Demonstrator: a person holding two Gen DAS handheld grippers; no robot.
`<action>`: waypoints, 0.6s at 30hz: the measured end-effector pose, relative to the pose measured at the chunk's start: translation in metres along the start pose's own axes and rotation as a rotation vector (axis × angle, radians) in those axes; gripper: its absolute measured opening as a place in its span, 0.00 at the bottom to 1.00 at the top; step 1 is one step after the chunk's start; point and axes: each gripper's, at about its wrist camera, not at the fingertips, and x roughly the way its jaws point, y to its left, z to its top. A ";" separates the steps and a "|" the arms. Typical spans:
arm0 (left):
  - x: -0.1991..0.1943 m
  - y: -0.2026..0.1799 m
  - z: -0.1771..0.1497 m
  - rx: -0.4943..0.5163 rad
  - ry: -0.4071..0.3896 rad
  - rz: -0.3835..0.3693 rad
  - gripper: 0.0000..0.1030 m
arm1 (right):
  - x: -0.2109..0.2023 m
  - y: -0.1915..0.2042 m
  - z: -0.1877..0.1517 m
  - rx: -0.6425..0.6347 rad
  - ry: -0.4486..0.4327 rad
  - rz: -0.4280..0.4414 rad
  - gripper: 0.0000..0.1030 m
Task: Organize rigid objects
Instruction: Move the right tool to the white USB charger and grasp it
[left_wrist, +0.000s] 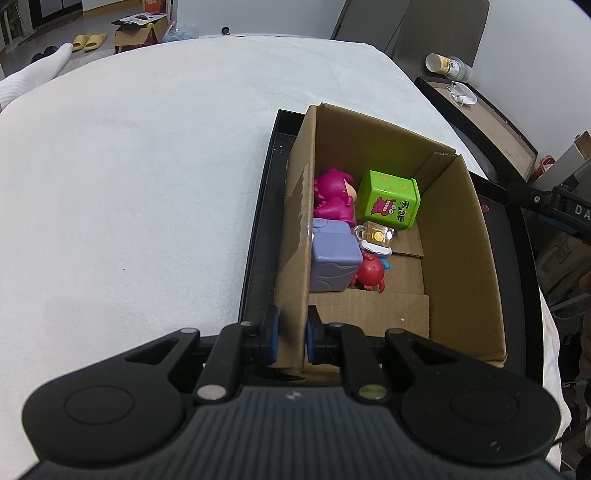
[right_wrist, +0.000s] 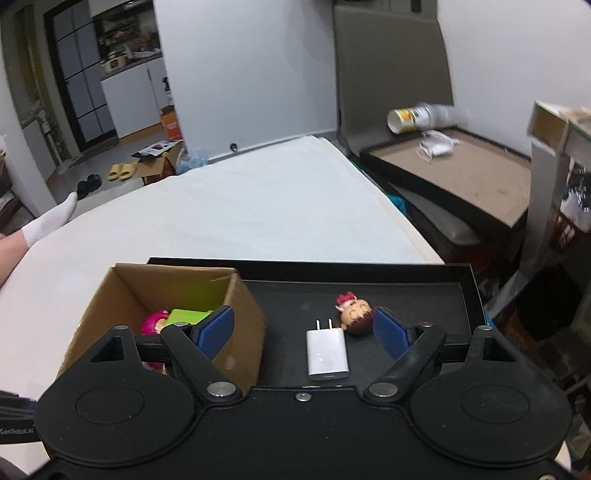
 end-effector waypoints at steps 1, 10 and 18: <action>0.000 0.000 0.000 -0.001 0.000 -0.001 0.13 | 0.002 -0.002 -0.001 0.008 0.007 0.000 0.78; 0.000 0.003 -0.001 -0.004 0.000 -0.020 0.13 | 0.030 -0.011 -0.015 -0.007 0.086 -0.048 0.75; 0.000 0.006 0.001 -0.005 0.007 -0.035 0.14 | 0.060 -0.009 -0.029 -0.010 0.174 -0.074 0.59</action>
